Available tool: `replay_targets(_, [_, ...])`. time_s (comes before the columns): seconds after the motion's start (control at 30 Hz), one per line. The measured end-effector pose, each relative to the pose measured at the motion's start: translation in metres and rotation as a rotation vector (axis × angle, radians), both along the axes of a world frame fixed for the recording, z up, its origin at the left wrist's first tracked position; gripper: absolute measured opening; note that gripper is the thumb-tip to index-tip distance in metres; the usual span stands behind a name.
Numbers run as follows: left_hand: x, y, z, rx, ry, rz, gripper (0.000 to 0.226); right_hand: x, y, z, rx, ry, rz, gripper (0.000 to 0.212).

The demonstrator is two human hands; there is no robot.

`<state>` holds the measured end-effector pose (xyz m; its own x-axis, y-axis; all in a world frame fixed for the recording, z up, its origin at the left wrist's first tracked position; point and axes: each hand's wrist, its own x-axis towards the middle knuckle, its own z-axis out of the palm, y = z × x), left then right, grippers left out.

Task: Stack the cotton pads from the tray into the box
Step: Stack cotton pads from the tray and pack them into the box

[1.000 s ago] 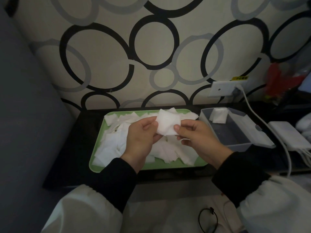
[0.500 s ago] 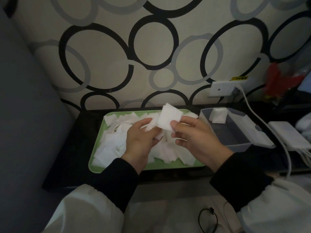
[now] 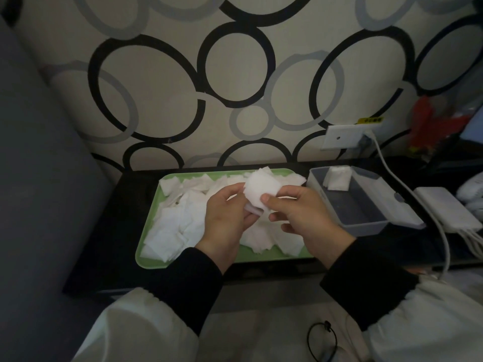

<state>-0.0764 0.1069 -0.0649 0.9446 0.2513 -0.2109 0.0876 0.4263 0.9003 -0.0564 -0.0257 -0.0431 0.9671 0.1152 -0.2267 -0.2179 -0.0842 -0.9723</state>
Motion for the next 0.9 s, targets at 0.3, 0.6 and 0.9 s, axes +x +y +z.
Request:
replay_targets(0.3, [0.001,0.000,-0.001,-0.049,0.002,-0.060,0.025,0.002,-0.004,-0.001,-0.106,-0.116,0.000,0.019])
replay_targets(0.6, [0.013,0.028,-0.001,0.142,0.018,0.045,0.022,0.036,-0.035,-0.019,-0.459,-0.308,-0.072,0.016])
replay_targets(0.9, [0.015,0.036,-0.008,0.185,0.046,0.039,0.024,0.041,-0.024,-0.042,-0.889,-0.401,0.313,0.040])
